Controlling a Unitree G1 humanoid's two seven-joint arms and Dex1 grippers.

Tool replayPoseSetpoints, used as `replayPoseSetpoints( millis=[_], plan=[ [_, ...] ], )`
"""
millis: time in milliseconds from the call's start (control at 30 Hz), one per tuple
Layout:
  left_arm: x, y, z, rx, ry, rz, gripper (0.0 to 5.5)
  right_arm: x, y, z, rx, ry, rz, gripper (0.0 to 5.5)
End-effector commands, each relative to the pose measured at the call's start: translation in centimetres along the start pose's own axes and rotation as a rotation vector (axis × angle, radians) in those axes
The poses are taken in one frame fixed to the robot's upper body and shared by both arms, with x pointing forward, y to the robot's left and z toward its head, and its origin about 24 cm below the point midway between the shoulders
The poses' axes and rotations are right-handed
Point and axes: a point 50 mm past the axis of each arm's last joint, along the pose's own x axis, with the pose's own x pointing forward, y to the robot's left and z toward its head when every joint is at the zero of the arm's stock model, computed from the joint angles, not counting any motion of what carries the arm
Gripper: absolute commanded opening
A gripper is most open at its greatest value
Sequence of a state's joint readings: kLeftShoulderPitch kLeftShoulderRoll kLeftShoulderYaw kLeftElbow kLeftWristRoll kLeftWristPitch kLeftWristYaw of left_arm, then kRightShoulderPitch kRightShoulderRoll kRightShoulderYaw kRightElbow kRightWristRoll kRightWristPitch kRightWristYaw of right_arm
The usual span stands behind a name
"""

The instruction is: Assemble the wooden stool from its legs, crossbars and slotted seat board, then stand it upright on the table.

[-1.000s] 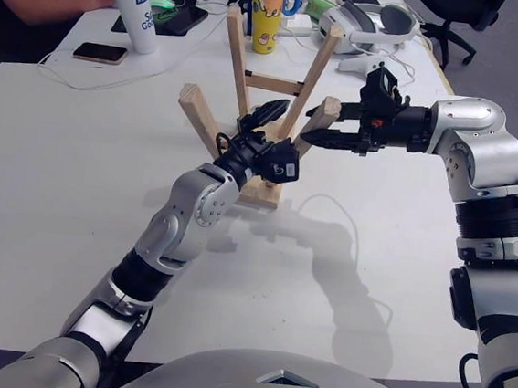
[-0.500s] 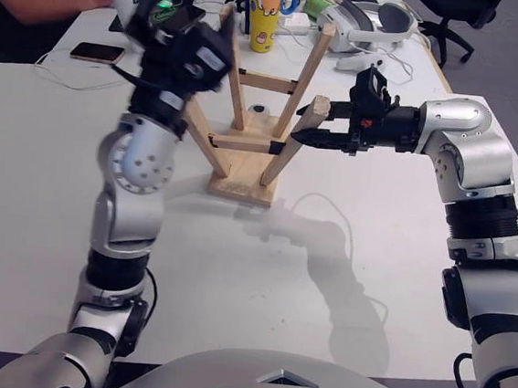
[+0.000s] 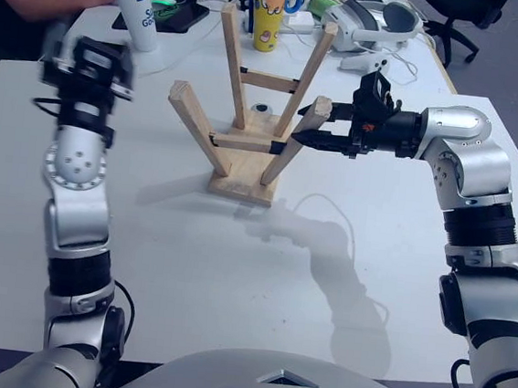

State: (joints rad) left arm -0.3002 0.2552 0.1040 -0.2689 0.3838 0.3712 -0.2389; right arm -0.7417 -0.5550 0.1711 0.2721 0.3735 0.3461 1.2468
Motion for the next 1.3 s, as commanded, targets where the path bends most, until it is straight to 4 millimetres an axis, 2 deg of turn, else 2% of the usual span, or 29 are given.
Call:
replayPoseSetpoints(
  millis=[33, 133, 367, 700, 933, 1067, 1167, 1300],
  plan=[
    [0.0, -5.6, 1.1, -0.064, 0.008, -0.274, 3.74, 1.2, 0.9, -3.7, 0.104, 0.148, 0.033, 2.06],
    [-0.8, -7.1, 1.3, -0.092, 0.032, -0.312, 3.74, 2.0, 0.7, -3.3, 0.092, 0.147, 0.064, 2.06],
    [-1.0, -6.8, 0.9, -0.093, 0.064, -0.302, 3.74, 3.2, 0.9, -2.9, 0.090, 0.150, 0.131, 2.06],
    [-1.5, -8.9, 1.1, -0.131, 0.080, -0.379, 3.74, 5.1, 2.5, -3.1, 0.094, 0.106, 0.205, 2.06],
    [-1.3, -9.4, 1.2, -0.149, 0.090, -0.403, 3.74, 6.0, 3.8, -3.2, 0.066, 0.107, 0.286, 2.06],
    [-1.2, -9.8, 1.4, -0.152, 0.083, -0.419, 3.74, 6.4, 2.4, -3.2, 0.070, 0.103, 0.190, 2.05],
    [-1.3, -10.0, 1.3, -0.157, 0.089, -0.423, 3.74, 7.6, 3.0, -2.5, 0.060, 0.083, 0.244, 2.05],
    [-1.2, -10.4, 1.4, -0.166, 0.089, -0.440, 3.74, 8.9, 3.3, -2.8, 0.059, 0.086, 0.260, 2.05]
  ],
)
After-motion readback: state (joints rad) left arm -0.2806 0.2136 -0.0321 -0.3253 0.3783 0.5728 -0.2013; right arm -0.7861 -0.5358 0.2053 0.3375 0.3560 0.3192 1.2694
